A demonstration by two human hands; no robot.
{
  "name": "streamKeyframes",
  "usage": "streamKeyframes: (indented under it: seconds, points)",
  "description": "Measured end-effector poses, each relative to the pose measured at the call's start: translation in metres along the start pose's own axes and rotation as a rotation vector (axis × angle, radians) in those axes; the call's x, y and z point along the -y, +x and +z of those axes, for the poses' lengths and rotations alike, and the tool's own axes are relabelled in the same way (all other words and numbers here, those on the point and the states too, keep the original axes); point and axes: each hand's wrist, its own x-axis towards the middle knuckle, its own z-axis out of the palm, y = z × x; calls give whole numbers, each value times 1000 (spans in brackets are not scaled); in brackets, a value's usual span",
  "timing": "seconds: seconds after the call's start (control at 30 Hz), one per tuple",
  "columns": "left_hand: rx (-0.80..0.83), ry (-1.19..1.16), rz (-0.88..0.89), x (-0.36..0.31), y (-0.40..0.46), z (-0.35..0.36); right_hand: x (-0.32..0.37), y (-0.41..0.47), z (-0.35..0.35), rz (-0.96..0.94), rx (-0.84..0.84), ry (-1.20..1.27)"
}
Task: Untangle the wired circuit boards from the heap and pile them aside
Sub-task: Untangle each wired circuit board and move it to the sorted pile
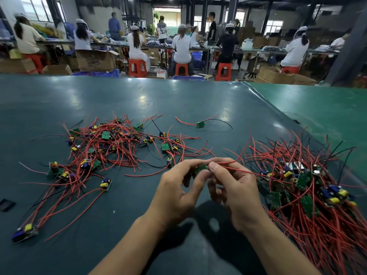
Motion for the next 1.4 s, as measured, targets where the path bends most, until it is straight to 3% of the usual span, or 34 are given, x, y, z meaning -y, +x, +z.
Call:
streamKeyframes:
  seconds: [0.13,0.27,0.6,0.87,1.0,1.1,1.27,1.4]
  points:
    - [-95,65,14,9,1,2,-2,3,1,193,43,146]
    - [-78,83,33,11,2,0,-8,4,5,280,-5,179]
    - [-57,81,25,13,2,3,-9,12,-1,166,-171,80]
    - [-69,74,61,11,3,-3,1,23,-13,43,-323,163]
    - [-67,89,89,12,3,-10,7,26,-20,195,-360,392]
    - [-41,94,108,13,3,-10,12,27,-26,386,-261,587]
    - [-68,72,110,16,2,-11,15,29,-28,294,-241,508]
    - [-43,131,153,17,2,-10,17,29,-29,319,-268,655]
